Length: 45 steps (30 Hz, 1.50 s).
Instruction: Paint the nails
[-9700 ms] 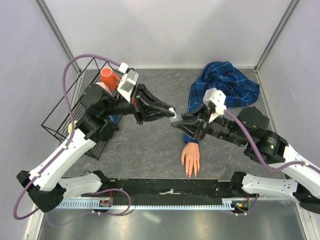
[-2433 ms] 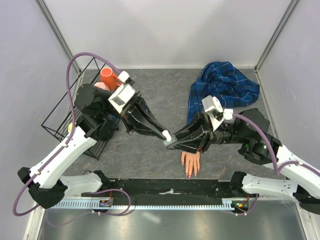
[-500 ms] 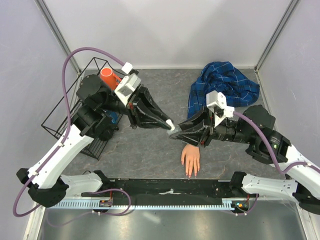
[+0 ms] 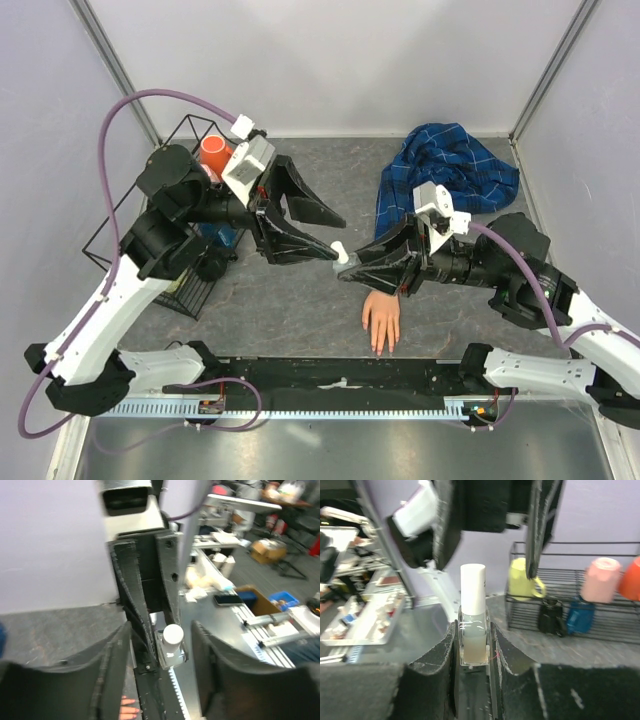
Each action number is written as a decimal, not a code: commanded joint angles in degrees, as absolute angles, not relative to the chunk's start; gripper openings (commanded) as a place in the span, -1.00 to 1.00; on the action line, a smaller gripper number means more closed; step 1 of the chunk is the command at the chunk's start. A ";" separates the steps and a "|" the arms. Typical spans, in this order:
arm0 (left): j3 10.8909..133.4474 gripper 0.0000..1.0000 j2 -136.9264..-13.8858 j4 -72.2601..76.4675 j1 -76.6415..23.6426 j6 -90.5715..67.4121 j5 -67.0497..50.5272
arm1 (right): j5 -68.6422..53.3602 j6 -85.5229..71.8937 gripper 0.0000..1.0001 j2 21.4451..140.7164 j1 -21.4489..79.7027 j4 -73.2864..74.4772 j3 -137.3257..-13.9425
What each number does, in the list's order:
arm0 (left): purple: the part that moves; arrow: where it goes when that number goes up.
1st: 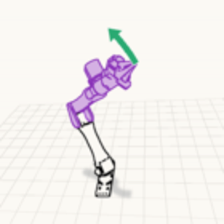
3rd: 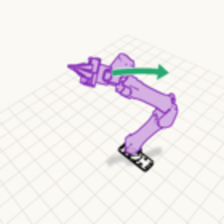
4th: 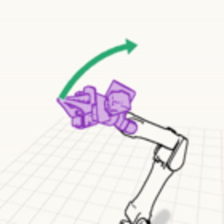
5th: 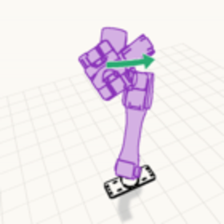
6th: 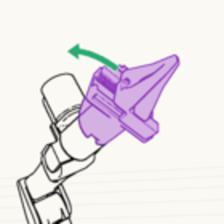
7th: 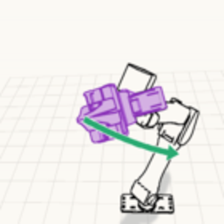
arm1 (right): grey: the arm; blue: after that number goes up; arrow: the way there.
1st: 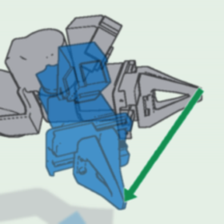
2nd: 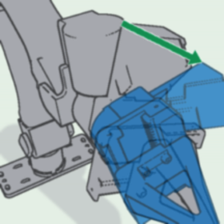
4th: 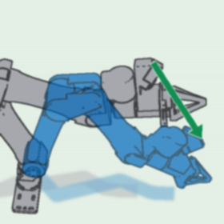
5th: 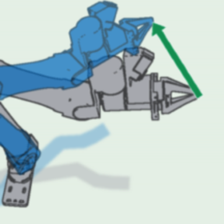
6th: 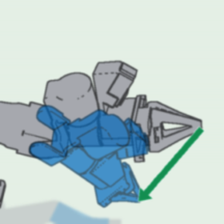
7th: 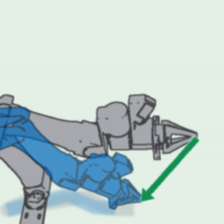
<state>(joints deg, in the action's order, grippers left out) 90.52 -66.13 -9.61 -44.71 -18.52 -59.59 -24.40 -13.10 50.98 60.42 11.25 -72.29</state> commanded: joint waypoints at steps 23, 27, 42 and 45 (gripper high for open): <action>100.81 0.04 -69.17 -39.20 -44.56 -13.36 -38.48 | -4.83 -0.44 -1.00 56.51 60.56 23.73 -79.72; 100.20 -0.01 -69.35 -39.99 -44.56 -12.75 -40.34 | -4.31 -0.44 -1.00 56.60 60.56 23.73 -79.89; 100.81 0.11 -70.58 -42.54 -44.56 -10.81 -36.57 | -5.62 -0.35 -1.00 55.72 60.64 23.99 -80.60; 100.55 0.04 -70.49 -42.63 -44.56 -10.46 -36.82 | -5.10 -0.44 -1.00 55.55 60.56 23.99 -80.33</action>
<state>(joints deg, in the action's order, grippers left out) 99.29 -70.63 -41.89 -44.60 -13.21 -37.26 -5.74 -1.02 56.88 60.53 26.65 -77.89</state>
